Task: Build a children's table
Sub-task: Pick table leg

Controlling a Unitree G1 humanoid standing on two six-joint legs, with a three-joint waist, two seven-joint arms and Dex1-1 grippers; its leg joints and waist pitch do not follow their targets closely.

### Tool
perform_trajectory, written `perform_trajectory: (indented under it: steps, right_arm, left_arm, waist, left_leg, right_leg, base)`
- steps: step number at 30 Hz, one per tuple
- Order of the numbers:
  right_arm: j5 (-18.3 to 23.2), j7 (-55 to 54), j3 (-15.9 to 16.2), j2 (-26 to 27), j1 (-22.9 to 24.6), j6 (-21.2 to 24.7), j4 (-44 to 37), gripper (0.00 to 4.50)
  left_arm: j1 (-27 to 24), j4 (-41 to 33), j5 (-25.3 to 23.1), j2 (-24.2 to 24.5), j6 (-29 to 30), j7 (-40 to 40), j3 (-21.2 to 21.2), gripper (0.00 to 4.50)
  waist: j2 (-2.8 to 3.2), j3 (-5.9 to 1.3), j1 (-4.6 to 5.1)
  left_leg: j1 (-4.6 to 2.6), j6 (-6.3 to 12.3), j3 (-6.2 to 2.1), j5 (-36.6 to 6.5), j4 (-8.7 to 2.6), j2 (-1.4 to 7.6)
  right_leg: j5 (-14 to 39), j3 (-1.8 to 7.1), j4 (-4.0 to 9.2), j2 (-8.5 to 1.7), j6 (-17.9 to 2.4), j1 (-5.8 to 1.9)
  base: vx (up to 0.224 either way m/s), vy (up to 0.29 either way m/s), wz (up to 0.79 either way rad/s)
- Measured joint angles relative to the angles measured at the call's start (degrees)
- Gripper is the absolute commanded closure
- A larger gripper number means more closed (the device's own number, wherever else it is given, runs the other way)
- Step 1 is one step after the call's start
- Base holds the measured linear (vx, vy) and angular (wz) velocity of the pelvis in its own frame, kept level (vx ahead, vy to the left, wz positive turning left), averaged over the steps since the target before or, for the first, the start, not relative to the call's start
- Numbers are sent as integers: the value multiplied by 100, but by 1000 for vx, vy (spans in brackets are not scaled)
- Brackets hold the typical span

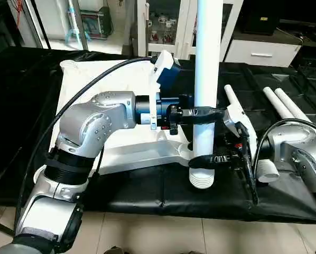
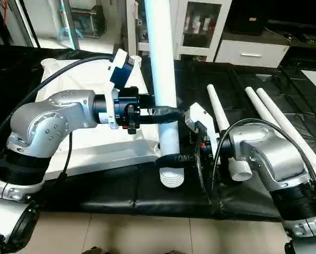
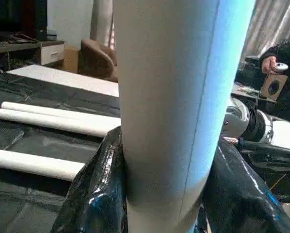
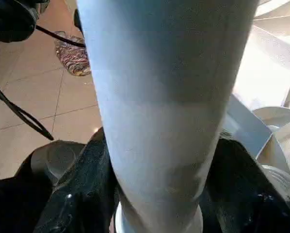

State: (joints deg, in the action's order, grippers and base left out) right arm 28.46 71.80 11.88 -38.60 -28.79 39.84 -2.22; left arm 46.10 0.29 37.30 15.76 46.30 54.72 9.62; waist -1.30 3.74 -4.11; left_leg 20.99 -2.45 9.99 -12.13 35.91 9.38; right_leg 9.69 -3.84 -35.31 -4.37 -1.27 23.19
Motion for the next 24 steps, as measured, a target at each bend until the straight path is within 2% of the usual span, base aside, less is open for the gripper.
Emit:
perform_trajectory:
  steps: [4,11,12,14,18,19,24]
  right_arm:
    - [-3,2,25,-3,7,-3,-43,258]
    - [-14,-72,26,28,13,-28,-33,263]
    - [-20,-120,-12,88,15,-53,11,263]
    - [-10,-201,-41,175,32,-61,11,264]
    - [35,-437,-119,282,182,-57,-22,264]
    - [40,-478,-141,293,197,-55,-37,264]
    - [41,-999,-512,516,228,-62,-38,264]
  left_arm:
    - [0,10,-1,1,2,11,0,271]
    - [2,39,-70,-65,-39,-47,-6,271]
    - [7,79,-87,-81,-61,-59,-41,236]
    - [7,97,-72,-83,-58,-55,-85,201]
    - [7,97,24,-120,-32,-146,-236,181]
    - [7,97,35,-128,-37,-158,-282,157]
    - [9,206,140,-277,-223,-332,-642,154]
  waist:
    - [0,0,-30]
    - [0,0,-91]
    - [0,0,-91]
    - [3,-1,-93]
    - [6,-3,-101]
    - [6,-3,-99]
    - [14,-8,-91]
  left_leg:
    - [-1,0,0,0,0,0]
    - [-1,-1,0,0,3,1]
    - [-1,-1,0,1,5,1]
    - [-1,-1,0,0,6,1]
    - [1,-1,0,0,7,1]
    - [0,-2,0,0,6,1]
    - [-3,-5,0,2,7,2]
  right_leg:
    - [0,0,-1,0,0,0]
    - [0,0,-3,0,0,0]
    - [0,0,-4,0,-1,-1]
    - [0,0,-4,0,-1,-1]
    - [-1,-1,-3,0,-1,-1]
    - [-1,-1,-3,0,-1,-1]
    - [-2,-1,-4,0,-3,-3]
  base:
    - [0,0,0]
    - [0,0,0]
    - [0,0,0]
    - [0,0,0]
    - [0,0,0]
    - [0,0,0]
    - [0,0,0]
